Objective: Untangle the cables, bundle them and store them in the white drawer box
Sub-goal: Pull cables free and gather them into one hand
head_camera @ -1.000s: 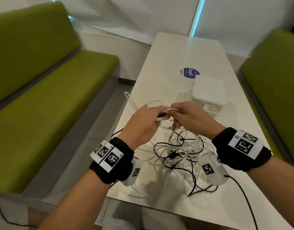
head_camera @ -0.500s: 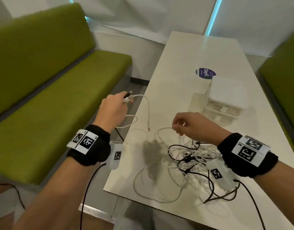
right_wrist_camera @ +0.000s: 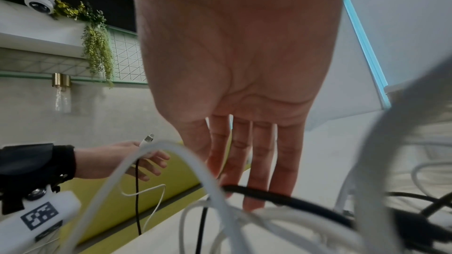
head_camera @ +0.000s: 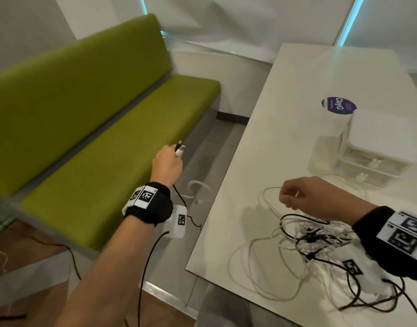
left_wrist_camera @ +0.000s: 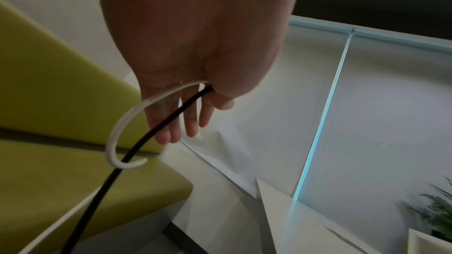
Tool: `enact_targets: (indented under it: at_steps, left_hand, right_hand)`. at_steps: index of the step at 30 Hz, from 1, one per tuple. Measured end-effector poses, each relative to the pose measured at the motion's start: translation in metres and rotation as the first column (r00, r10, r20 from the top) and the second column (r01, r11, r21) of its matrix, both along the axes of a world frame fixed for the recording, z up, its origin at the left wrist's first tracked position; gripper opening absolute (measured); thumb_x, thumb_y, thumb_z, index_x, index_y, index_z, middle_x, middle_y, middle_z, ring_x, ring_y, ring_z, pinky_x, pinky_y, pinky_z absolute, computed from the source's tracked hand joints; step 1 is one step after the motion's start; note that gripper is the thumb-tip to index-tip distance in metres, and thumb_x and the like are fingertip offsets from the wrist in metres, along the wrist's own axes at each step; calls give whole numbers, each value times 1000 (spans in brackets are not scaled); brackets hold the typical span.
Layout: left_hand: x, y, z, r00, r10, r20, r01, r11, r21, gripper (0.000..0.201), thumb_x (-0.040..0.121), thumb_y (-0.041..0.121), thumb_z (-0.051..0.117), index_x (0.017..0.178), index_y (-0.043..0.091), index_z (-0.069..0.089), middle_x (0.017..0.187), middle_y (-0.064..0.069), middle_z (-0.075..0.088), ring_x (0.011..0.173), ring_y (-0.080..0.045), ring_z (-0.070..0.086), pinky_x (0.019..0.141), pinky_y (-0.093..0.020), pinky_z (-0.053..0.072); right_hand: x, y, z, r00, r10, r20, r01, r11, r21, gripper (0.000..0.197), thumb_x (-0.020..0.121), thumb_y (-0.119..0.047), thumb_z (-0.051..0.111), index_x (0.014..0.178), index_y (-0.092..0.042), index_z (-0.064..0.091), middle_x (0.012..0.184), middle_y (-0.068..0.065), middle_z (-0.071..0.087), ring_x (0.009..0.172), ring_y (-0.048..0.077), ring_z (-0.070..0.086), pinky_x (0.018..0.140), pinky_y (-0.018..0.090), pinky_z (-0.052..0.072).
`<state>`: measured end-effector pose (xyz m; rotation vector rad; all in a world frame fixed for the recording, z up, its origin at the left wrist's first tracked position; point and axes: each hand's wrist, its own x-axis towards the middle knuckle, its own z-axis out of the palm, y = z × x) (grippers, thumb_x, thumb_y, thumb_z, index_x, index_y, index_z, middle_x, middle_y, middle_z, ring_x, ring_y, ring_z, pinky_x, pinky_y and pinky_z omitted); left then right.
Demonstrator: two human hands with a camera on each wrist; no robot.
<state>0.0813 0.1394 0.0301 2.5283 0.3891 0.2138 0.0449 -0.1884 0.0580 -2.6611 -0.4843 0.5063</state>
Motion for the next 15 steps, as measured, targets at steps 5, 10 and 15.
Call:
enact_targets:
  at_steps: [5, 10, 15]
  left_hand:
    - [-2, -9, 3, 998, -22, 59, 37, 962, -270, 30, 100, 17, 38, 102, 19, 67, 81, 1, 73, 86, -23, 68, 86, -40, 53]
    - [-9, -45, 31, 974, -137, 179, 195, 911, -363, 33, 104, 27, 37, 90, 20, 66, 64, -1, 59, 57, -16, 52, 61, -34, 46]
    - [-28, -94, 44, 935, -323, 149, 354, 884, -306, 39, 104, 40, 37, 85, 28, 68, 61, 7, 47, 50, -9, 37, 49, -30, 29]
  right_hand:
    - [-3, -9, 9, 1000, -27, -5, 27, 999, 31, 15, 95, -31, 59, 80, -31, 65, 77, -13, 68, 78, 8, 64, 74, 29, 52]
    - [-8, -30, 27, 997, -64, 40, 61, 995, 79, 16, 95, -30, 59, 80, -32, 64, 76, -11, 69, 70, 5, 67, 70, 30, 56]
    - [-25, -45, 40, 997, -43, 67, 38, 997, 69, 13, 92, -33, 64, 79, -34, 65, 72, -13, 65, 61, 2, 62, 63, 24, 49]
